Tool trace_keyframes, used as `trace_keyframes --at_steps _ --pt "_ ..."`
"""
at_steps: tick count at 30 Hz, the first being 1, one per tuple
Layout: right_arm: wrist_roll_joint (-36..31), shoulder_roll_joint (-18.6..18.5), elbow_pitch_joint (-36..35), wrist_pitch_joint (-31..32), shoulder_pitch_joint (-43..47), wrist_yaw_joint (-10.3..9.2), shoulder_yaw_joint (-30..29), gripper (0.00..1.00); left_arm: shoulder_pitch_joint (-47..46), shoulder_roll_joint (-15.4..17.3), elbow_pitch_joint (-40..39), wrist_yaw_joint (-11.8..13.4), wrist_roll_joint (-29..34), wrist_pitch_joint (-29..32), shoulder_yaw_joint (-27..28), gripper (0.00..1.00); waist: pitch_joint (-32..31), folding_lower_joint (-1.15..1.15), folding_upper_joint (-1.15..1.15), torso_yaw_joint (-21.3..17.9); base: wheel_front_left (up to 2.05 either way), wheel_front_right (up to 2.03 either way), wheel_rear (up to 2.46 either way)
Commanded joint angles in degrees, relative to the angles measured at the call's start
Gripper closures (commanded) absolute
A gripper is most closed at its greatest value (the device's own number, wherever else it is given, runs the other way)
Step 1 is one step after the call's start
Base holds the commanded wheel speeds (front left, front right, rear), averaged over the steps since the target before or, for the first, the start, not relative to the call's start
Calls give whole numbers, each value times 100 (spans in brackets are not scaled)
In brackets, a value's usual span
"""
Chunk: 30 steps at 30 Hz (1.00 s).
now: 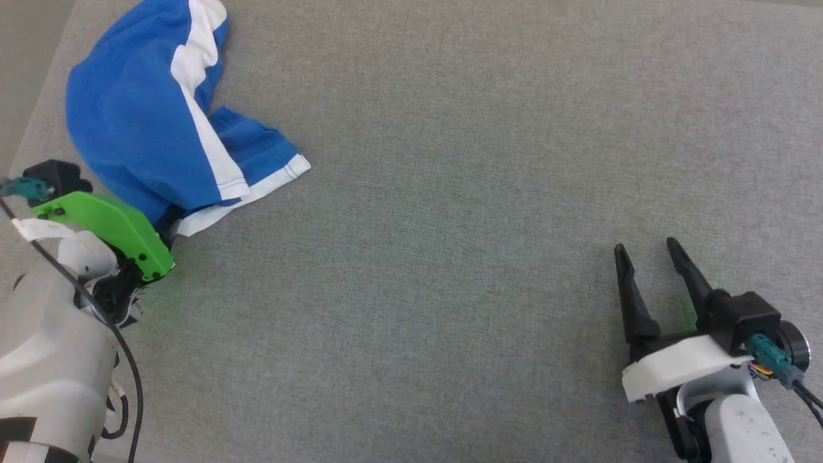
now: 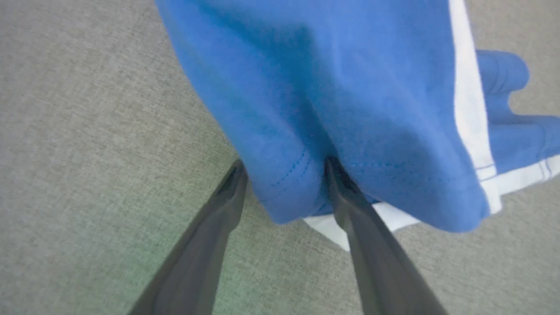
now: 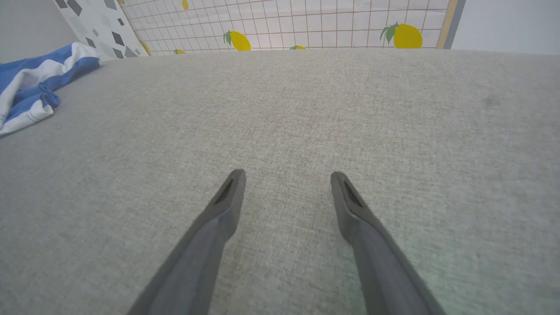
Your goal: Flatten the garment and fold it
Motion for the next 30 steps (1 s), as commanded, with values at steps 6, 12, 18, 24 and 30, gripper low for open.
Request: trace_keyframes --at_steps 6,12,18,24,30 --pt "24 -4 64 -51 -139 -9 -10 0 -108 149 -174 -22 -163 -805 -230 100 -105 -1 0 -8 0 0 0" --pt "224 -4 313 -165 -72 -9 43 0 -661 183 -591 -22 -46 -1932 -383 100 -558 -1 0 8 0 0 0" --pt "531 -4 602 -289 7 -9 209 0 -1169 118 -1652 -22 -248 -2406 -710 100 -1153 -1 0 -175 0 0 0" --pt "765 -4 801 -385 135 -9 240 0 -1224 62 -3076 -22 -837 -2247 -1048 100 -1554 -1 0 -569 0 0 0" --pt "957 -4 897 -429 261 -9 248 0 -645 -37 -4031 -14 -1123 -1841 -1531 100 -1624 -1 0 -911 0 0 0"
